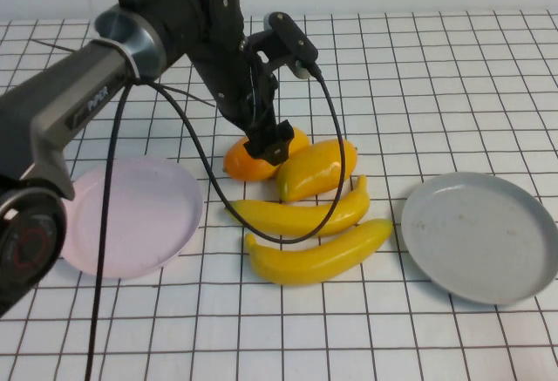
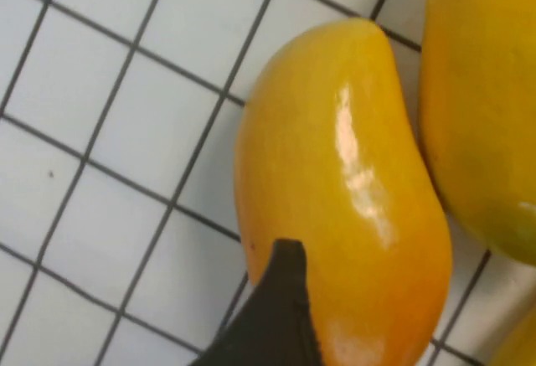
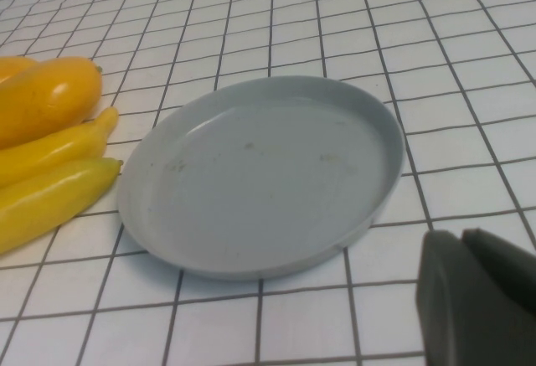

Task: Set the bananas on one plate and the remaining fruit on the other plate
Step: Put one type of fruit in the left plate

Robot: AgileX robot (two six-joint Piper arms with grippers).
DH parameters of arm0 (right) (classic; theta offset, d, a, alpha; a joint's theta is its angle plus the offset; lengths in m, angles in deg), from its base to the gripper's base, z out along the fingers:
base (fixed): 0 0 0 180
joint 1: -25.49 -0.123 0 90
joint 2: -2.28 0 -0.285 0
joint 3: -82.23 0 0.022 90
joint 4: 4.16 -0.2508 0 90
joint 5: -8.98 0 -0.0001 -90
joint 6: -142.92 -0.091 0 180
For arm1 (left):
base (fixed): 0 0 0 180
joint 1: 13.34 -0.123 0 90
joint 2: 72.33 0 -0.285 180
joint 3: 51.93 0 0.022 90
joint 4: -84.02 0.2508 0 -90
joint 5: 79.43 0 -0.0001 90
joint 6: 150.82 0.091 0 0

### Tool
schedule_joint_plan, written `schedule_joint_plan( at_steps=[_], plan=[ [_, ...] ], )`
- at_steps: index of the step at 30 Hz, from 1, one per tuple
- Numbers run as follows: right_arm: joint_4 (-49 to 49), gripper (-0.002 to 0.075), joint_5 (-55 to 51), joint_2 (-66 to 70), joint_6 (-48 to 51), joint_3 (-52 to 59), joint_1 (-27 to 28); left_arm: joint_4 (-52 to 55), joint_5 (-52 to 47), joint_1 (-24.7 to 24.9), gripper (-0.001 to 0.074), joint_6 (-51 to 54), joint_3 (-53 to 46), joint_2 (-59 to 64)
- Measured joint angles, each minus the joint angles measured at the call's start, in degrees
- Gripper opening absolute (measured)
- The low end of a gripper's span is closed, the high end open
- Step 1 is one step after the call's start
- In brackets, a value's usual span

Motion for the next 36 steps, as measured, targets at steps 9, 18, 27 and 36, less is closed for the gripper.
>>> schedule_joint_plan(
  at_steps=[9,18,27,36],
  plan=[
    [-0.1,-0.0015,0.0,0.0,0.0,0.0,0.0,3.5,4.6,0.6,0.0664,1.0,0.0,2.3],
    [-0.1,-0.0015,0.0,0.0,0.0,0.0,0.0,4.3,4.5,-1.2,0.0664,1.0,0.0,3.9],
    [-0.2,-0.0015,0.0,0.0,0.0,0.0,0.0,-0.1,4.4,-1.6,0.0657,1.0,0.0,6.3],
    [-0.2,-0.0015,0.0,0.0,0.0,0.0,0.0,0.3,4.4,-1.6,0.0557,0.8,0.0,6.5]
  ],
)
